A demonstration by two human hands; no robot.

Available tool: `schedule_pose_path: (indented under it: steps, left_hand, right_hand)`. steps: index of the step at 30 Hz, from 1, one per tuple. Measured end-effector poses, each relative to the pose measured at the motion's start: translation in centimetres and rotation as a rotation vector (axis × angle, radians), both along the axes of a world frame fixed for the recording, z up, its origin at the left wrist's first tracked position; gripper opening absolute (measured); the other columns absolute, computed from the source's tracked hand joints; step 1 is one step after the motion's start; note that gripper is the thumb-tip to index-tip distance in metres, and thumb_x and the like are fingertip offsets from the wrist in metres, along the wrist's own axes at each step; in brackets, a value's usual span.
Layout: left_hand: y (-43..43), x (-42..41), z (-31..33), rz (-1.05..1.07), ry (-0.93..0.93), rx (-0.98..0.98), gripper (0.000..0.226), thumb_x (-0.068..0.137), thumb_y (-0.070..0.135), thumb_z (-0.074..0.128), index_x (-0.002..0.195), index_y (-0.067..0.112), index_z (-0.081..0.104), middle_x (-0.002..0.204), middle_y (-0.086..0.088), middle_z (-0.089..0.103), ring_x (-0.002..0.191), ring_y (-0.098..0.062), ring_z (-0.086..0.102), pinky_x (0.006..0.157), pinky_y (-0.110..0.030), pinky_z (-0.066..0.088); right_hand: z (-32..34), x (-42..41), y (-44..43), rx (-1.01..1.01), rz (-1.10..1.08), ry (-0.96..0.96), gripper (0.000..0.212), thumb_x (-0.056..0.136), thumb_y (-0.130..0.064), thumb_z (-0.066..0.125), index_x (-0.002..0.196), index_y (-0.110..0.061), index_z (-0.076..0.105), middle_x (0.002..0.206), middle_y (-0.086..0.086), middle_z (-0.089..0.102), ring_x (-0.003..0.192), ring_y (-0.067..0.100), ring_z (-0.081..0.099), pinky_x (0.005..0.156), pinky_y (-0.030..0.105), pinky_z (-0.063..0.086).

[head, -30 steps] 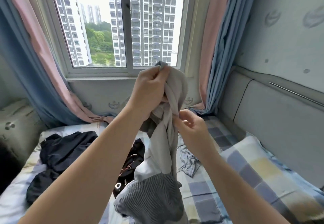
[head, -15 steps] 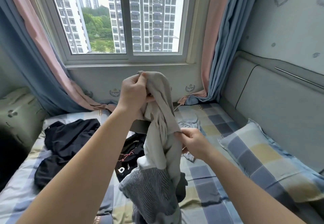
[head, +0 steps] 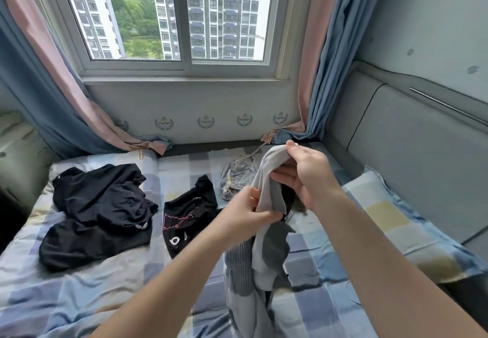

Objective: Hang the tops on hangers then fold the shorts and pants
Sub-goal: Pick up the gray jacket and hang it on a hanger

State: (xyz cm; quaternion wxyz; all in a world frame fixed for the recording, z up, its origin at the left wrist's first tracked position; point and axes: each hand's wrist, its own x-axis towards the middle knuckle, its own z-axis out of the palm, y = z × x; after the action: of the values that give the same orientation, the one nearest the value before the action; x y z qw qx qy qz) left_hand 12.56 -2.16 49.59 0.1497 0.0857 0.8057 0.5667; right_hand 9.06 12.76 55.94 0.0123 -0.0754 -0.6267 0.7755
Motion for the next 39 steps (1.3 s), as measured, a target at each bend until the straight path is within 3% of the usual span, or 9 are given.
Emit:
schedule_pose_path:
  steps: [5, 9, 16, 23, 27, 30, 33, 36, 39]
  left_hand:
    - [1.7, 0.9, -2.8, 0.125, 0.052, -0.188, 0.049, 0.069, 0.057, 0.068, 0.108, 0.030, 0.056, 0.103, 0.012, 0.066, 0.096, -0.009, 0.063, 0.084, -0.036, 0.054]
    - [0.3, -0.5, -4.3, 0.237, 0.122, -0.196, 0.007, 0.091, 0.027, 0.063, 0.087, 0.023, 0.059, 0.084, 0.008, 0.067, 0.082, -0.015, 0.063, 0.076, -0.035, 0.051]
    - [-2.9, -2.0, -4.2, 0.413, 0.179, 0.019, 0.025, 0.087, 0.025, 0.074, 0.074, 0.011, 0.058, 0.051, 0.015, 0.048, 0.047, -0.005, 0.043, 0.045, -0.022, 0.035]
    - [-4.9, -0.9, -0.3, 0.050, 0.098, -0.029, 0.022, 0.084, 0.028, 0.079, 0.066, 0.023, 0.068, 0.059, 0.004, 0.049, 0.057, -0.015, 0.045, 0.050, -0.026, 0.033]
    - [-5.8, 0.3, 0.5, -0.020, 0.052, 0.022, 0.007, 0.079, 0.024, 0.078, 0.083, 0.018, 0.075, 0.067, 0.000, 0.064, 0.062, -0.010, 0.057, 0.052, -0.019, 0.044]
    - [-7.4, 0.6, -0.1, -0.011, 0.060, 0.018, 0.023, 0.071, 0.018, 0.075, 0.094, 0.018, 0.076, 0.088, -0.013, 0.072, 0.076, -0.012, 0.063, 0.070, -0.025, 0.050]
    - [-8.3, 1.0, -2.4, 0.066, 0.112, -0.094, 0.036, 0.075, -0.002, 0.066, 0.096, 0.026, 0.071, 0.083, -0.005, 0.069, 0.069, -0.009, 0.060, 0.064, -0.024, 0.046]
    - [-8.6, 1.6, -6.0, 0.251, 0.094, -0.222, 0.034, 0.080, 0.000, 0.065, 0.088, 0.034, 0.063, 0.081, 0.008, 0.068, 0.069, -0.002, 0.061, 0.062, -0.020, 0.045]
    - [-8.6, 2.5, -10.0, 0.378, -0.020, -0.358, 0.023, 0.084, 0.007, 0.066, 0.076, 0.026, 0.058, 0.069, 0.007, 0.061, 0.070, -0.018, 0.057, 0.058, -0.028, 0.040]
  right_hand:
    - [1.3, 0.5, -0.1, -0.044, 0.014, 0.115, 0.030, 0.103, -0.026, 0.055, 0.093, -0.004, 0.072, 0.084, 0.018, 0.076, 0.073, 0.030, 0.075, 0.059, 0.033, 0.059]
    - [0.7, 0.6, 0.6, -0.099, -0.079, 0.105, 0.025, 0.103, -0.024, 0.056, 0.101, -0.004, 0.069, 0.086, 0.014, 0.076, 0.078, 0.028, 0.075, 0.062, 0.034, 0.060]
    - [-2.1, 1.5, 3.1, -0.017, -0.175, 0.133, 0.018, 0.100, -0.008, 0.051, 0.110, -0.014, 0.065, 0.103, 0.006, 0.076, 0.095, 0.028, 0.074, 0.067, 0.034, 0.060]
    - [-8.0, 2.9, 1.1, 0.630, 0.564, 0.170, 0.070, 0.079, -0.032, 0.074, 0.139, -0.050, 0.043, 0.146, -0.020, 0.046, 0.127, -0.018, 0.039, 0.100, 0.017, 0.039]
    - [-10.0, 3.2, -1.3, 0.525, 0.758, 0.023, 0.040, 0.082, -0.022, 0.070, 0.120, -0.033, 0.064, 0.103, -0.015, 0.071, 0.095, -0.001, 0.066, 0.079, 0.018, 0.052]
    - [-10.5, 3.1, -2.2, 0.584, 0.652, 0.118, 0.020, 0.085, -0.021, 0.065, 0.102, -0.012, 0.068, 0.080, -0.008, 0.061, 0.072, 0.004, 0.053, 0.068, 0.023, 0.042]
    - [-10.6, 2.8, -2.5, 0.565, 0.540, 0.154, 0.018, 0.093, -0.010, 0.065, 0.095, 0.008, 0.063, 0.077, 0.008, 0.050, 0.072, 0.018, 0.043, 0.067, 0.037, 0.034]
    - [-9.6, 3.2, -2.6, 0.374, 0.395, 0.112, 0.012, 0.098, -0.007, 0.060, 0.096, -0.002, 0.071, 0.084, 0.009, 0.064, 0.079, 0.020, 0.056, 0.071, 0.035, 0.044]
    - [-8.8, 3.3, -1.5, 0.094, 0.255, 0.032, 0.016, 0.099, -0.011, 0.059, 0.093, -0.007, 0.073, 0.090, 0.013, 0.072, 0.082, 0.023, 0.066, 0.075, 0.035, 0.053]
